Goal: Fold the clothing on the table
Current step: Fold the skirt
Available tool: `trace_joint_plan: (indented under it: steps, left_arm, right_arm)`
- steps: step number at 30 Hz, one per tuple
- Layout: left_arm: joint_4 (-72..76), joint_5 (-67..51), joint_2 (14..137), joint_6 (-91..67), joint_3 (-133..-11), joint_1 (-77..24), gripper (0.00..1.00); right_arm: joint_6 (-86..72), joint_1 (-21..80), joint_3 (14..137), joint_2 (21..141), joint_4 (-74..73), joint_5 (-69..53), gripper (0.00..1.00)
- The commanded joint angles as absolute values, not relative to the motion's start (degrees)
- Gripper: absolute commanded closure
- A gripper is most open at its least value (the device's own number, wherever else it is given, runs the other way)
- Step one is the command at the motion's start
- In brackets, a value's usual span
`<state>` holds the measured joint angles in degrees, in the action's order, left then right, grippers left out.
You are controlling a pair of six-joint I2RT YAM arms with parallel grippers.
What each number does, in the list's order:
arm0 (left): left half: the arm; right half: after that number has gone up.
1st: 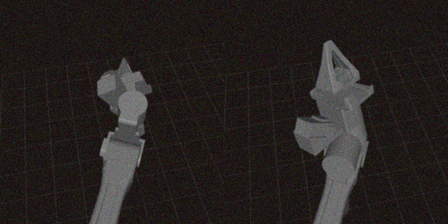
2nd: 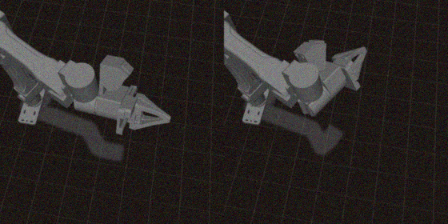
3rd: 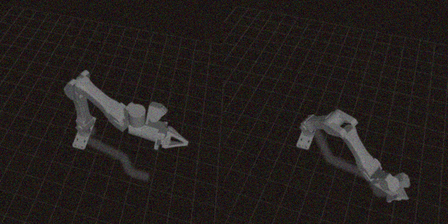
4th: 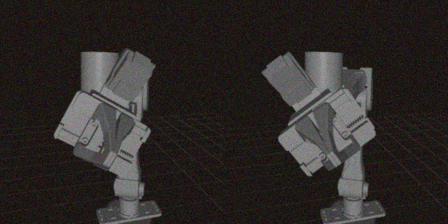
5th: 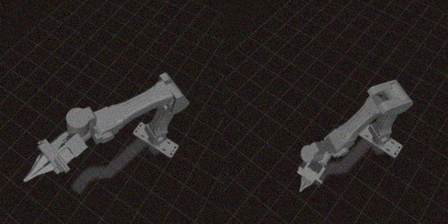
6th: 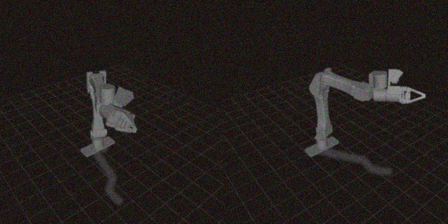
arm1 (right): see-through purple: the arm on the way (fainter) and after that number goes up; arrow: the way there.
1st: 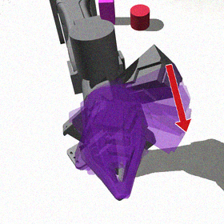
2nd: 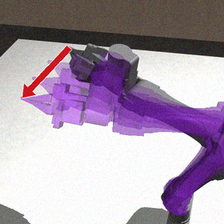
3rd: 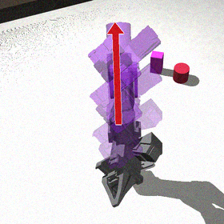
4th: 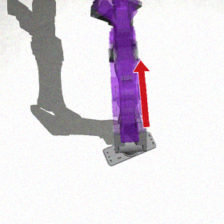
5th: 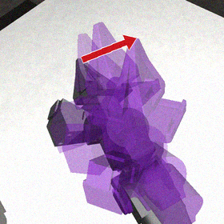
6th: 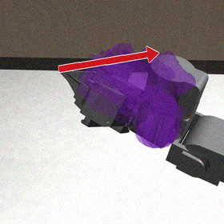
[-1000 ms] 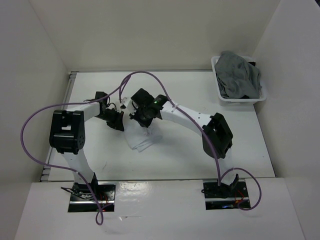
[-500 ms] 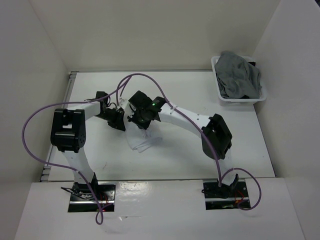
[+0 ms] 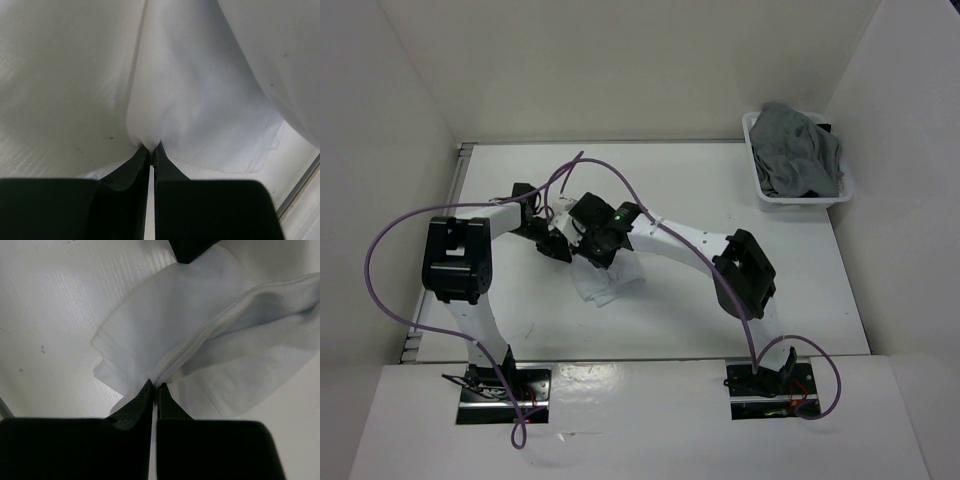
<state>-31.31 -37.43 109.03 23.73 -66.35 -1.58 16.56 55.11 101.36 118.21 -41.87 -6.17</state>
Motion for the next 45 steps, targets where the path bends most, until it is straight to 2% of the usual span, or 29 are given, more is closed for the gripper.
trace_joint_plan:
  steps: [1, 10, 11, 15, 23, 24, 27, 29, 31, 32, 33, 34, 40, 45]
  left_arm:
    - [-32.6, -35.4, 112.1, 25.3, -65.9, -1.8, 0.99]
    - [-33.1, -35.9, 112.1, 25.8, -65.9, -1.8, 0.99]
    - [-33.1, -35.9, 112.1, 25.8, -65.9, -1.8, 0.99]
    - [-33.1, -35.9, 112.1, 25.8, -65.9, -1.8, 0.99]
    - [-33.7, -36.5, 112.1, 26.4, -65.9, -1.8, 0.99]
    - [-34.2, -36.5, 112.1, 26.4, -65.9, -1.2, 0.99]
    - [-35.4, -37.8, 110.4, 27.0, -66.4, 0.4, 0.98]
    - [-36.3, -39.1, 109.2, 27.6, -67.1, 2.2, 0.94]
    - [-38.1, -39.7, 106.5, 28.8, -67.8, 5.1, 0.85]
    - [-39.6, -39.7, 105.5, 28.8, -68.4, 6.1, 0.83]
    - [-40.6, -39.7, 103.1, 29.6, -68.9, 7.0, 0.79]
    - [-41.6, -39.7, 101.7, 29.6, -68.9, 9.0, 0.69]
    - [-47.0, -40.3, 89.0, 29.9, -71.3, 12.7, 0.41]
    - [-47.5, -43.1, 81.3, 24.4, -74.2, 11.2, 0.22]
  right_arm:
    - [16.9, 56.3, 103.9, 118.8, -42.1, -6.0, 1.0]
    - [16.9, 57.4, 105.6, 119.4, -43.2, -6.0, 0.99]
    - [16.9, 57.4, 105.6, 119.4, -43.2, -6.0, 0.96]
    - [16.9, 57.9, 105.6, 119.4, -43.2, -6.0, 0.7]
    - [16.9, 59.2, 105.6, 116.2, -43.9, -6.0, 0.66]
    - [16.9, 59.2, 105.6, 114.7, -44.6, -6.0, 0.65]
    - [17.6, 59.2, 102.9, 110.2, -44.0, -2.1, 0.52]
    - [18.2, 59.2, 98.6, 106.9, -42.5, 3.2, 0.37]
    - [18.2, 58.2, 95.0, 101.1, -39.6, 6.8, 0.23]
    - [18.2, 57.5, 91.7, 99.2, -38.9, 9.2, 0.21]
    - [18.2, 56.6, 90.3, 95.6, -38.2, 10.1, 0.21]
    - [18.2, 55.2, 88.9, 93.7, -37.3, 10.1, 0.21]
    - [18.2, 37.6, 79.1, 79.3, -33.5, 3.5, 0.13]
    - [16.1, 33.8, 71.1, 70.8, -32.3, 4.7, 0.05]
